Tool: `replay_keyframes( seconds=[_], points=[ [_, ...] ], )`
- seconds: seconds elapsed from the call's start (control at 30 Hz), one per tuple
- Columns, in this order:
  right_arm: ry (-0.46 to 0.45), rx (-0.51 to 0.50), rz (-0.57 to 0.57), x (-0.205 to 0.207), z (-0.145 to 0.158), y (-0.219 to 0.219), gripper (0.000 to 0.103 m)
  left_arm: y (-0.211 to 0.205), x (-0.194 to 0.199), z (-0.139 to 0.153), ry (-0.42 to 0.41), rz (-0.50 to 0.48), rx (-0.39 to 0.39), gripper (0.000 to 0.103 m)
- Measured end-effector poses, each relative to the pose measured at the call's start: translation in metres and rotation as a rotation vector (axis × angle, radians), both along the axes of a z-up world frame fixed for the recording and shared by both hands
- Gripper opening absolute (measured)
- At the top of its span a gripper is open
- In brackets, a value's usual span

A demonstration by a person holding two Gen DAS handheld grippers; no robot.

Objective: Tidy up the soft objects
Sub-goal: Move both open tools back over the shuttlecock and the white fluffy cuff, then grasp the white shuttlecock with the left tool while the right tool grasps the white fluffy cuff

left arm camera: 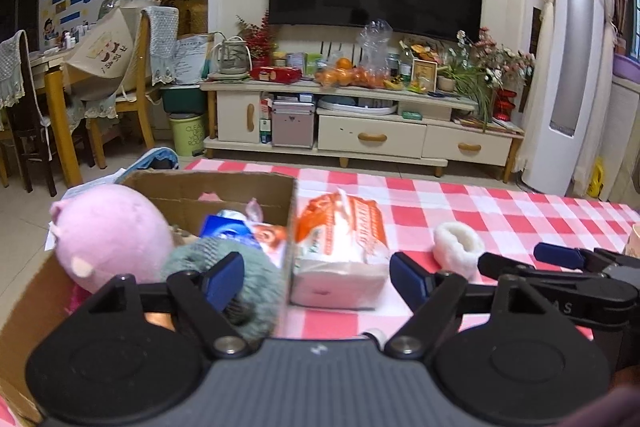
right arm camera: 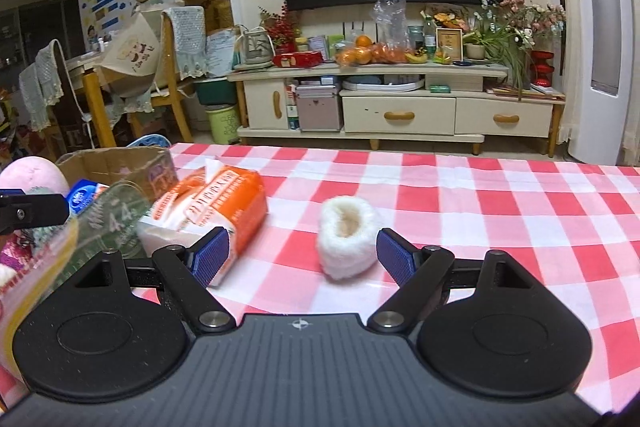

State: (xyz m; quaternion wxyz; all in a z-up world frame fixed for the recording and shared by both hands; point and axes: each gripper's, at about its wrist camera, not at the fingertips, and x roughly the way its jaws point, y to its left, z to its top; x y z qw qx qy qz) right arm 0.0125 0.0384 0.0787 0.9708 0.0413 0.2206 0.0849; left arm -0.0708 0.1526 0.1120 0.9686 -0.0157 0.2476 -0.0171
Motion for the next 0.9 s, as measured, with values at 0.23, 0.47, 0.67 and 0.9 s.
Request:
replay_keyframes(
  seconds=[0.23, 0.47, 0.67, 0.9],
  points=[
    [0.023, 0.019, -0.020, 0.004, -0.013, -0.023, 0.101, -0.027, -0.002, -0.012, 0.024, -0.045, 0.025, 0.080],
    [0.064, 0.029, -0.025, 0.017, -0.029, -0.037, 0.101, -0.046, -0.010, -0.030, 0.061, -0.023, 0.038, 0.080],
    [0.080, 0.005, -0.001, 0.029, -0.038, -0.034, 0.101, -0.056, -0.018, -0.049, 0.092, 0.017, 0.021, 0.080],
    [0.086, 0.005, 0.011, 0.041, -0.042, -0.035, 0.101, -0.059, -0.011, -0.064, 0.116, 0.097, 0.030, 0.076]
  ],
)
